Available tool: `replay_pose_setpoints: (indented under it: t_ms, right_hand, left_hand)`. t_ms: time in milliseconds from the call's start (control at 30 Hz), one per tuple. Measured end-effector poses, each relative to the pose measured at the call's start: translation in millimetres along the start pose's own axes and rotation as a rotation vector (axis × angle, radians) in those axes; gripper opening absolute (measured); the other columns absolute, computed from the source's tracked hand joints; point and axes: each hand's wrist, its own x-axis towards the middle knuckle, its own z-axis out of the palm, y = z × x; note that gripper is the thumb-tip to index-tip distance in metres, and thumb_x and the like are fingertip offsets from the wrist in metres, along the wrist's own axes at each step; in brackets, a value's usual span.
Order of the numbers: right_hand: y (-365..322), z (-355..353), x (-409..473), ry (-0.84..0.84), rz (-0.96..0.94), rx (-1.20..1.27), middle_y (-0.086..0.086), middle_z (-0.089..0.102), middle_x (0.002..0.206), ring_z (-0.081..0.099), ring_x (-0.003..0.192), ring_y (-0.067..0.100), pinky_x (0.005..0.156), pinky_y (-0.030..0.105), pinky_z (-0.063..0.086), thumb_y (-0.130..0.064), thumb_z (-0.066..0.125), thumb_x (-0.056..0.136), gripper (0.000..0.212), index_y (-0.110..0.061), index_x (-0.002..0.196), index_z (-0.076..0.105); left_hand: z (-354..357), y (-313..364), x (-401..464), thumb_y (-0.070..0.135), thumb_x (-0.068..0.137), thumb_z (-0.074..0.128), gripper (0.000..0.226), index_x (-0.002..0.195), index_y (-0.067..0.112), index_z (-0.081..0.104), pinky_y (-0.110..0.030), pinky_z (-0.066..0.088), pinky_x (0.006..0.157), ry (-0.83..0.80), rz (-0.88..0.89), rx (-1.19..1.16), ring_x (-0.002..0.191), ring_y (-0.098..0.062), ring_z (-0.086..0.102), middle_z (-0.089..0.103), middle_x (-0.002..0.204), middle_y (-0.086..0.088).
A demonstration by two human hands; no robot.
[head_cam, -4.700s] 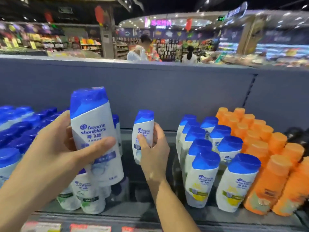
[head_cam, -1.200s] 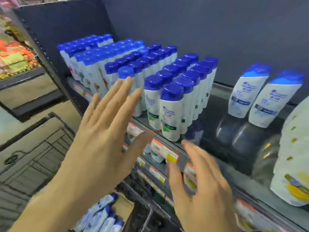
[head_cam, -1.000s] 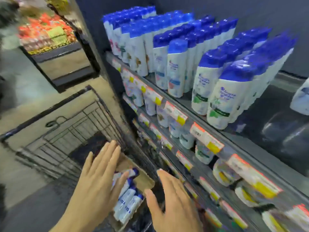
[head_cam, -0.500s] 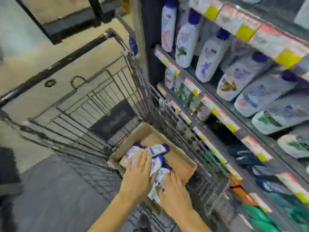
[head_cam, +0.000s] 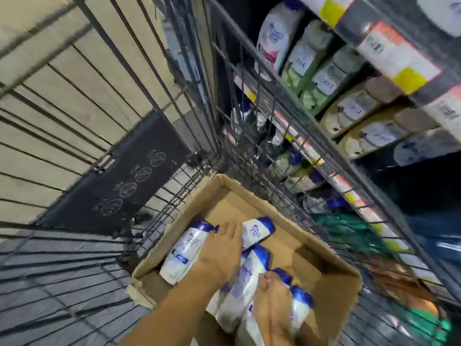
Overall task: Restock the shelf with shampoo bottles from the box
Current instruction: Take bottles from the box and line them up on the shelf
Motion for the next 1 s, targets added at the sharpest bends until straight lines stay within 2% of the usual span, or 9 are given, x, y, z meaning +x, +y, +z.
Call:
replay_pose_setpoints:
  t_ms: [100,167,367,467,533,600,667,867,1000]
  right_hand:
    - [1,23,8,0.135,0.052,0.095,0.020,0.069,0.102,0.063,0.101,0.035,0.084,0.038,0.045,-0.046,0.031,0.090,0.048,-0.014,0.101,0.066]
    - [8,33,10,0.156,0.022,0.150,0.016,0.070,0.088,0.064,0.090,0.034,0.077,0.040,0.047,-0.047,0.041,0.092,0.039,-0.016,0.086,0.064]
    - [-2,45,2,0.279,0.003,0.338,-0.002,0.061,0.085,0.058,0.083,0.019,0.077,0.033,0.042,-0.050,0.063,0.083,0.029,-0.023,0.075,0.057]
    - [-14,58,2,0.258,-0.084,0.307,0.001,0.060,0.101,0.056,0.100,0.025,0.084,0.035,0.042,-0.035,0.062,0.087,0.015,-0.021,0.090,0.059]
    - [-18,61,5,0.159,-0.029,0.325,0.004,0.059,0.110,0.053,0.106,0.029,0.082,0.034,0.038,-0.025,0.066,0.084,0.028,-0.022,0.106,0.049]
    - [-17,58,8,0.143,0.055,0.453,0.004,0.064,0.108,0.057,0.103,0.029,0.078,0.031,0.038,-0.026,0.074,0.079,0.048,-0.030,0.112,0.039]
    - [-15,53,8,0.118,0.095,0.485,0.002,0.066,0.103,0.058,0.103,0.026,0.078,0.028,0.035,-0.029,0.078,0.075,0.057,-0.027,0.119,0.041]
    - [-11,50,8,0.061,0.006,0.355,0.001,0.063,0.123,0.057,0.114,0.027,0.096,0.042,0.045,-0.040,0.071,0.080,0.062,-0.030,0.135,0.043]
    - [-7,44,15,-0.141,-0.091,0.244,0.008,0.053,0.138,0.048,0.126,0.029,0.104,0.038,0.039,-0.032,0.063,0.088,0.074,-0.027,0.151,0.024]
  left_hand:
    - [4,-8,21,0.022,0.092,0.053,0.075,0.151,0.008,0.010,-0.041,0.027,0.113,0.039,-0.013,0.007,0.143,-0.026,0.021,0.016,0.158,-0.009]
    - [12,-7,27,0.027,0.093,0.050,0.063,0.147,0.012,0.021,-0.041,0.028,0.107,0.086,0.001,0.045,0.136,-0.025,0.034,0.033,0.150,-0.008]
    - [15,-18,31,0.033,0.093,0.051,0.038,0.125,0.013,0.043,-0.038,0.038,0.090,0.182,0.035,-0.236,0.113,-0.030,0.052,0.055,0.121,-0.010]
    - [14,-29,33,0.016,0.080,0.066,0.051,0.127,0.009,0.046,-0.036,0.041,0.089,0.141,0.027,-0.469,0.109,-0.034,0.054,0.055,0.116,-0.016]
    - [15,-40,33,0.015,0.076,0.069,0.060,0.131,0.012,0.045,-0.029,0.036,0.094,0.043,0.021,-0.483,0.113,-0.031,0.049,0.051,0.121,-0.015]
    - [17,-49,30,0.019,0.075,0.071,0.061,0.130,0.012,0.045,-0.025,0.035,0.094,-0.054,-0.012,-0.449,0.115,-0.029,0.050,0.052,0.125,-0.014]
    - [17,-53,24,0.022,0.075,0.073,0.060,0.127,0.012,0.045,-0.029,0.040,0.095,-0.098,-0.072,-0.453,0.115,-0.030,0.053,0.054,0.126,-0.013]
    - [17,-40,4,0.034,0.074,0.075,0.060,0.120,0.010,0.046,-0.031,0.042,0.083,-0.004,-0.174,-0.421,0.107,-0.029,0.059,0.063,0.113,-0.011]
    - [19,-48,-9,0.037,0.071,0.078,0.043,0.088,0.019,0.042,-0.028,0.038,0.073,-0.039,-0.305,-0.537,0.090,-0.021,0.054,0.053,0.086,0.001]
